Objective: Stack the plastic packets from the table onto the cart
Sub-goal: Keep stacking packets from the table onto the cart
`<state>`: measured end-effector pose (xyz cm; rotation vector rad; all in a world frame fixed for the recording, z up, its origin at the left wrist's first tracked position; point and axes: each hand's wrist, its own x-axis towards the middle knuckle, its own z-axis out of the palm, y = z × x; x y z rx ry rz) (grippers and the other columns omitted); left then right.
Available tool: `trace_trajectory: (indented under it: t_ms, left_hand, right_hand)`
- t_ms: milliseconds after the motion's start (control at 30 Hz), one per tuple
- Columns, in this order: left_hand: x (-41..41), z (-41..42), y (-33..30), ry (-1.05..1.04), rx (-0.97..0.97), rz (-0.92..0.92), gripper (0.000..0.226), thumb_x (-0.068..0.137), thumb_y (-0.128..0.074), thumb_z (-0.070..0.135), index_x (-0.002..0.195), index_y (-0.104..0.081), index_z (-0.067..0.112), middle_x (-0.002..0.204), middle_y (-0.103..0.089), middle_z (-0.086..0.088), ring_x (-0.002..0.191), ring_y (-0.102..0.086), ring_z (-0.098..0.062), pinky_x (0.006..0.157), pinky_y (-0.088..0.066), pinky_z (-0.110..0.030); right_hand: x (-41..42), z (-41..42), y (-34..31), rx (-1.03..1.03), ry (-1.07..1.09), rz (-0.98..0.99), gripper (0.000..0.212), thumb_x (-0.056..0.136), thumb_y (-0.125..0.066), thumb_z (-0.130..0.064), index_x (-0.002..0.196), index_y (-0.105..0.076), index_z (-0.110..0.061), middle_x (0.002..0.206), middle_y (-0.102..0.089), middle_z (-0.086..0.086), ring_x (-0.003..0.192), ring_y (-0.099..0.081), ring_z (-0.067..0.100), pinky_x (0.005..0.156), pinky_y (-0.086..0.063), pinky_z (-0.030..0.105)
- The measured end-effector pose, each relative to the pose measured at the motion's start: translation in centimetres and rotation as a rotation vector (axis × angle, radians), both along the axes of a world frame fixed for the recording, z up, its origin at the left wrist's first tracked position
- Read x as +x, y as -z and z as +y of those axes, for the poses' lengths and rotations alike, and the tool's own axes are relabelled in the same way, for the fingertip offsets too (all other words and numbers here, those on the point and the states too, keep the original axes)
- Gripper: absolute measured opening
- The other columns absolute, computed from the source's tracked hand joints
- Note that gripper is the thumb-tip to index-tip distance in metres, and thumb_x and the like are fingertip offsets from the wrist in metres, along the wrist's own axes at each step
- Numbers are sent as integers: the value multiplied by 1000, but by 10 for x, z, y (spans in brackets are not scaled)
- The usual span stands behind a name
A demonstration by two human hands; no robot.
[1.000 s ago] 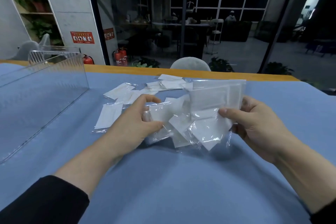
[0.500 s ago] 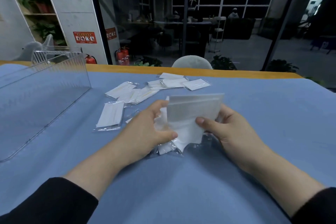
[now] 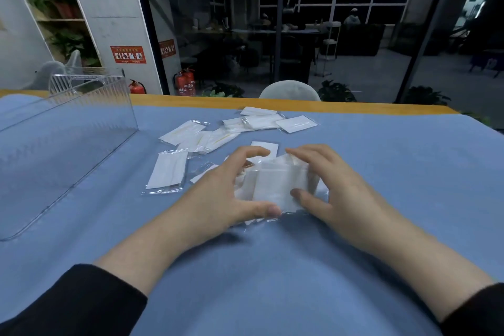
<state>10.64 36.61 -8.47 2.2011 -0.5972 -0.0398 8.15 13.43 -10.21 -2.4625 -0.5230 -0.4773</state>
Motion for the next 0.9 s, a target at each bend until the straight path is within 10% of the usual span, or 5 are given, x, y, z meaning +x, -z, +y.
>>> trace_trajectory:
  t_ms: [200, 400, 533, 733, 900]
  left_hand:
    - [-4, -15, 8, -86, -234, -97, 27, 92, -52, 59, 100, -68, 39, 95, -70, 16, 87, -61, -4, 77, -46, -19]
    - [-7, -24, 12, -160, -388, -119, 18, 99, -54, 31, 88, -66, 25, 81, -66, 6, 78, -57, -9, 70, -43, -22]
    - [-6, -28, 14, -307, -466, -15, 20, 98, -53, 12, 92, -62, 30, 86, -67, 8, 77, -57, -7, 68, -43, -20]
    - [-11, -34, 11, -393, -653, 85, 42, 102, -50, 49, 81, -68, 17, 71, -65, 6, 69, -56, -13, 69, -44, -34]
    - [-5, -27, 11, -492, -675, 230, 23, 98, -57, 27, 85, -74, 20, 74, -71, 15, 75, -60, -15, 66, -41, -33]
  right_hand:
    - [-1, 7, -1, -31, 9, -39, 104, 83, -79, -40, 150, -2, -61, 150, -23, -29, 139, -26, -3, 112, -28, 20]
    - [0, 4, 3, -76, -22, -22, 70, 79, -76, -53, 141, -45, -45, 143, -33, -28, 133, -32, -8, 108, -38, 24]
    - [4, 3, 7, 96, -7, -31, 66, 75, -82, -48, 130, -46, -52, 121, -44, -27, 122, -46, -3, 96, -42, 17]
    - [2, 13, 14, 228, -86, 18, 64, 79, -85, -34, 130, -49, -48, 121, -48, -25, 122, -50, 7, 93, -39, 16]
    - [-1, 10, 13, 166, -124, 13, 55, 84, -79, -39, 129, -50, -50, 123, -52, -20, 119, -53, 14, 94, -43, 19]
